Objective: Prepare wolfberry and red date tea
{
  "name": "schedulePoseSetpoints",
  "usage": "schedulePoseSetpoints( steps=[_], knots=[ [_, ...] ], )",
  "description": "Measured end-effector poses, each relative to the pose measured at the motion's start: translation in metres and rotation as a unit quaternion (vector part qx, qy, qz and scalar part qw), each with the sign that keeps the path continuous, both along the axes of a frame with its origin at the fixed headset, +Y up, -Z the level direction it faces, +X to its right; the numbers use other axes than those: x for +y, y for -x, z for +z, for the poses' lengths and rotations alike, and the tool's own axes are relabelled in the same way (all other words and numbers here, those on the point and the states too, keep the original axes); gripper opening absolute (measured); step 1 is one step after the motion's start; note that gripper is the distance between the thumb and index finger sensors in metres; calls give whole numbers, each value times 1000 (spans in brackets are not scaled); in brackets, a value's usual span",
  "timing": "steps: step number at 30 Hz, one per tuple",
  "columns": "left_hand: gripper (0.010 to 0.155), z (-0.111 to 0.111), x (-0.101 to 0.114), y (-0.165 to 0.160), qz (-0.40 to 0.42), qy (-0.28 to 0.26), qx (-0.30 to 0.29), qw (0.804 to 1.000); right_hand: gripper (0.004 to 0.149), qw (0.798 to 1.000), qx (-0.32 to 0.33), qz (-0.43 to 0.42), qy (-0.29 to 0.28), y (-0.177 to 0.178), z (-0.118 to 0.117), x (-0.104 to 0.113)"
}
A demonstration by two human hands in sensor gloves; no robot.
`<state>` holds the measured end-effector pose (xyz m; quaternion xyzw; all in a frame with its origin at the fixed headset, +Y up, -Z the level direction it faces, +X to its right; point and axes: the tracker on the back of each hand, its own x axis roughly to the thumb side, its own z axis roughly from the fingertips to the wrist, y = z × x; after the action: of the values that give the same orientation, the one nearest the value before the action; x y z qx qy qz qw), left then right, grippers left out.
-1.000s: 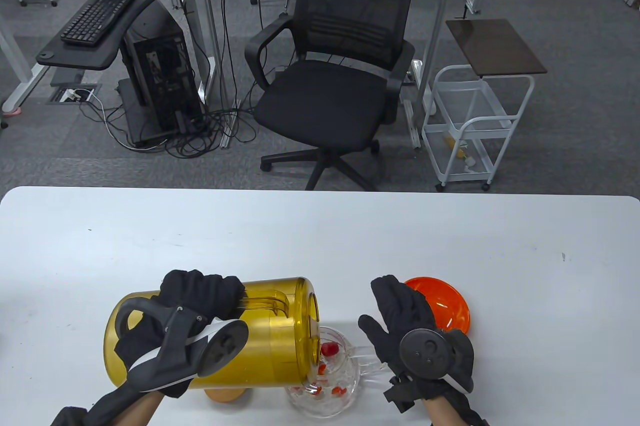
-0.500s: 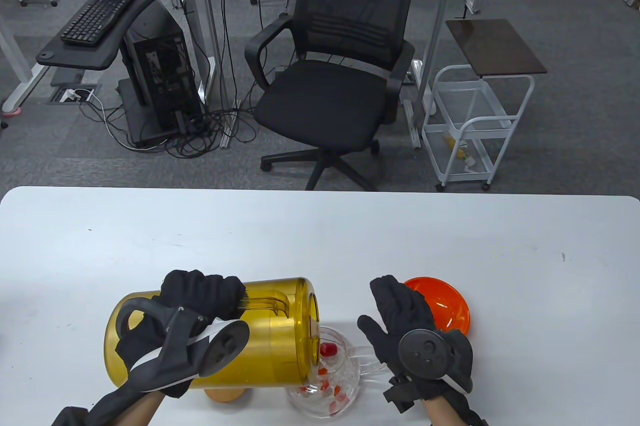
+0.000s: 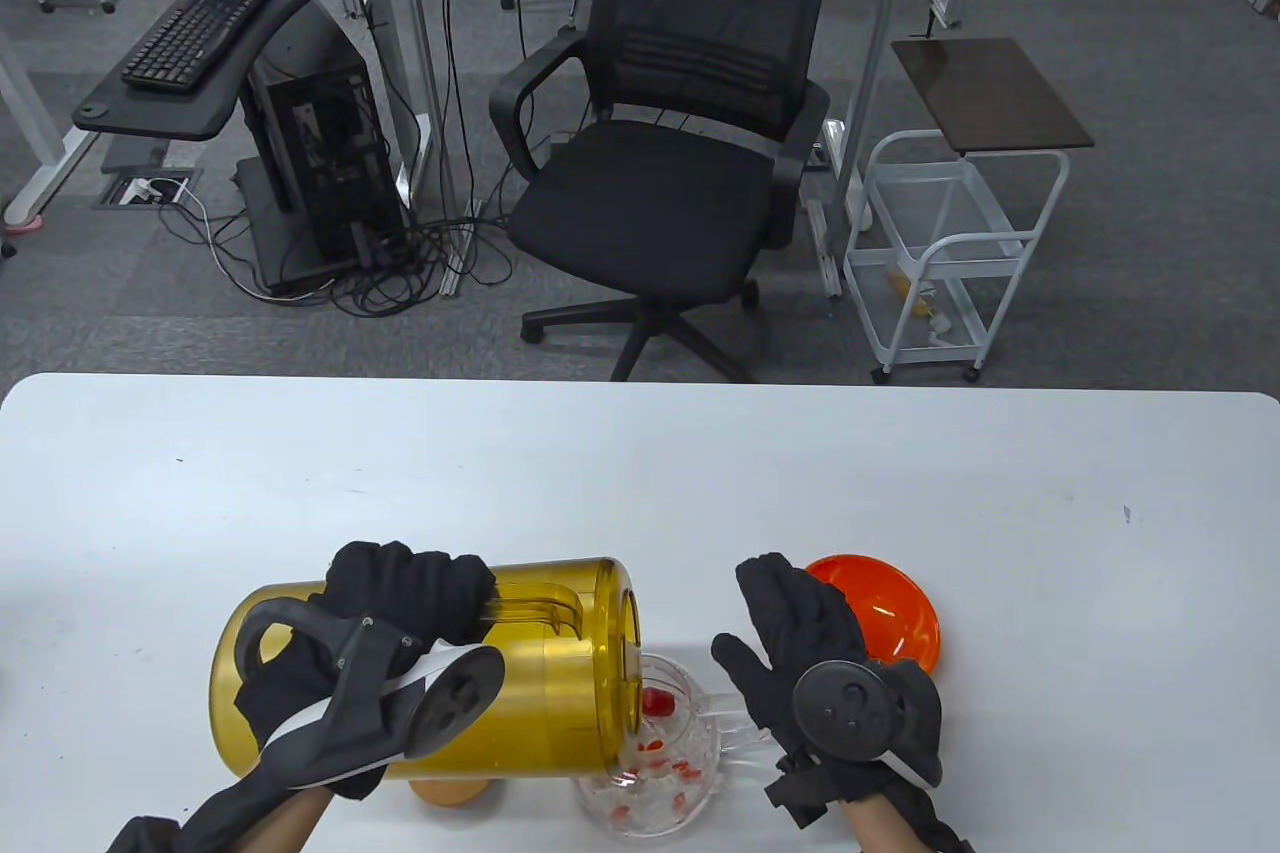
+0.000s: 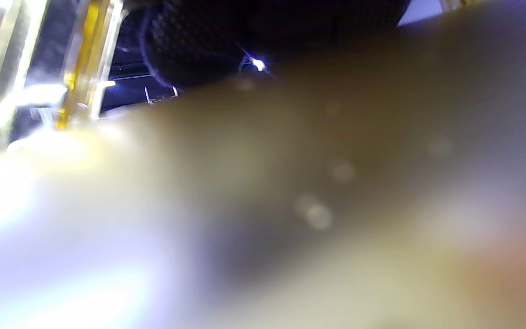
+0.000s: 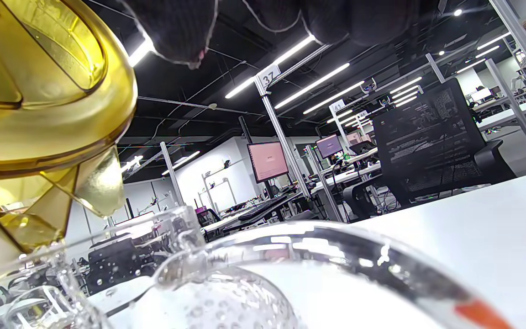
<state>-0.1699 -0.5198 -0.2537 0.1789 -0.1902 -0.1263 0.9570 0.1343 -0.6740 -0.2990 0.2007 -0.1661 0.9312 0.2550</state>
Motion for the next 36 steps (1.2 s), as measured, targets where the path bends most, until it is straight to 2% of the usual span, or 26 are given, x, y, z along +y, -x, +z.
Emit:
schedulePoseSetpoints(
  steps=[36],
  knots=[
    [31,2,-1,-2,0,-2,4,1000,69,1000,3,-1,-1,1,-1,0]
  ],
)
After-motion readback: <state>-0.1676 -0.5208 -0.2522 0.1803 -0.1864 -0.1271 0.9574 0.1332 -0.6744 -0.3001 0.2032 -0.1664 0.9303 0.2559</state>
